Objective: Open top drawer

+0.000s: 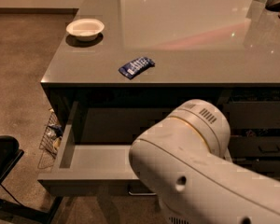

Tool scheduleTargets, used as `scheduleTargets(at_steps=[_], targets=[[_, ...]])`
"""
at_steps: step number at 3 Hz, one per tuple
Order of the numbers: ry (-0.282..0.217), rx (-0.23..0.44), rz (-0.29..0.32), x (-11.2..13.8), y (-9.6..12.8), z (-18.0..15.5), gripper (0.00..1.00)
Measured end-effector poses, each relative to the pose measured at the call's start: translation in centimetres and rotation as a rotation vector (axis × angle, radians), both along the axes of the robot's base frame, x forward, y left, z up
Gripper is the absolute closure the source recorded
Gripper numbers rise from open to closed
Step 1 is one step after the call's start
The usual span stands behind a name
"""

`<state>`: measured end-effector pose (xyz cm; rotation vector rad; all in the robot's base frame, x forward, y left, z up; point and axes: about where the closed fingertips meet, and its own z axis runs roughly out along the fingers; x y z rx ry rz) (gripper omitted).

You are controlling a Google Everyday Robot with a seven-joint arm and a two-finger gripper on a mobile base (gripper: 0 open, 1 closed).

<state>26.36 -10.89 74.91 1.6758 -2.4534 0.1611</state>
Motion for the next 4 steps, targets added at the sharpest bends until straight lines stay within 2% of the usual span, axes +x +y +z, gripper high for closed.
scheduleTargets(at_steps=[1,2,3,4], targets=[[-0.061,0.005,0.046,0.4,-1.3,1.1,1.00],[-0.139,0.058,0.128,4.6,-3.8,2.1,1.00],[-0.179,0.149,0.161,11.1,-7.7,2.6,1.00],[-0.186,0.218,0.214,17.4,-11.0,1.4,1.00]])
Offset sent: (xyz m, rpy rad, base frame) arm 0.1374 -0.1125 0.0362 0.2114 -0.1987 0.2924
